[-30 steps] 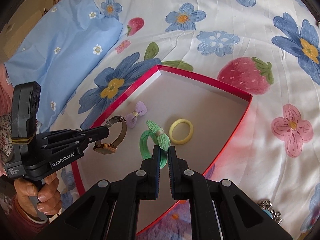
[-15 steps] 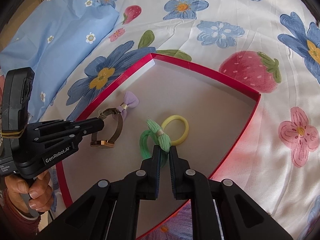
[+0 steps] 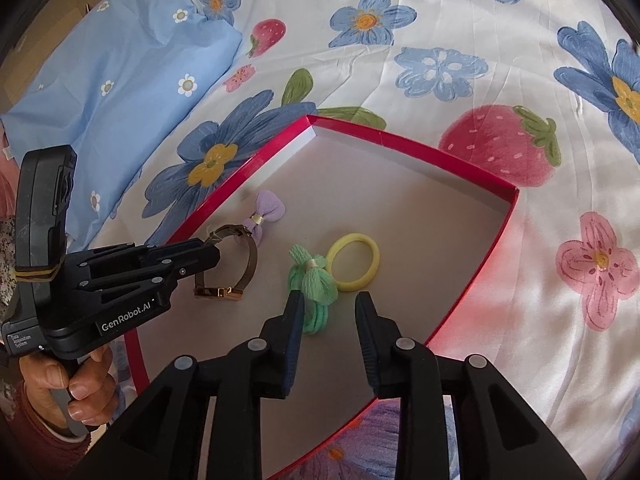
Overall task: Organize jewelry
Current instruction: 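Move both open tools back over the remaining jewelry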
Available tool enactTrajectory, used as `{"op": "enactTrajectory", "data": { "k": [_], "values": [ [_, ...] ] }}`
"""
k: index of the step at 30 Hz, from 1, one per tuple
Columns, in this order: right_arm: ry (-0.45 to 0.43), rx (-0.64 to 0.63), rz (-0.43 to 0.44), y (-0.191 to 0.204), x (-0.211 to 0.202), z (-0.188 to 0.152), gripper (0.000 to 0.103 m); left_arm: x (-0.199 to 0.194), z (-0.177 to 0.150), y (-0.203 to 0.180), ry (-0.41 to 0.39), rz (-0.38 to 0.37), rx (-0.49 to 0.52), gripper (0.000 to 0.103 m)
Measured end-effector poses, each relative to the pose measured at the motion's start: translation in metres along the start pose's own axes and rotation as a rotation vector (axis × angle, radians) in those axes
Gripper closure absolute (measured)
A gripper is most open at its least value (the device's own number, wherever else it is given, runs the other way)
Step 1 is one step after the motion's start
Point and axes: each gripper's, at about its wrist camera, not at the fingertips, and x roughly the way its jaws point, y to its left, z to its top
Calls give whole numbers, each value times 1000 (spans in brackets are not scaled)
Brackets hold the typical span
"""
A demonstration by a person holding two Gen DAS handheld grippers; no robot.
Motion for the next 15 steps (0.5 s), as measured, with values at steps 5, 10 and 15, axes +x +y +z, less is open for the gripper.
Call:
{"op": "enactTrajectory", "data": {
  "k": [5, 10, 15],
  "values": [
    [-35, 13, 5, 0, -17, -2, 74, -14, -2, 1, -17, -8, -12, 75],
    [-93, 31, 6, 0, -43, -9, 68, -40, -9, 3, -54, -24, -38, 65],
    [-151, 63, 4, -5, -74, -23, 60, -66, -22, 2, -82, -53, -72, 45]
  ]
}}
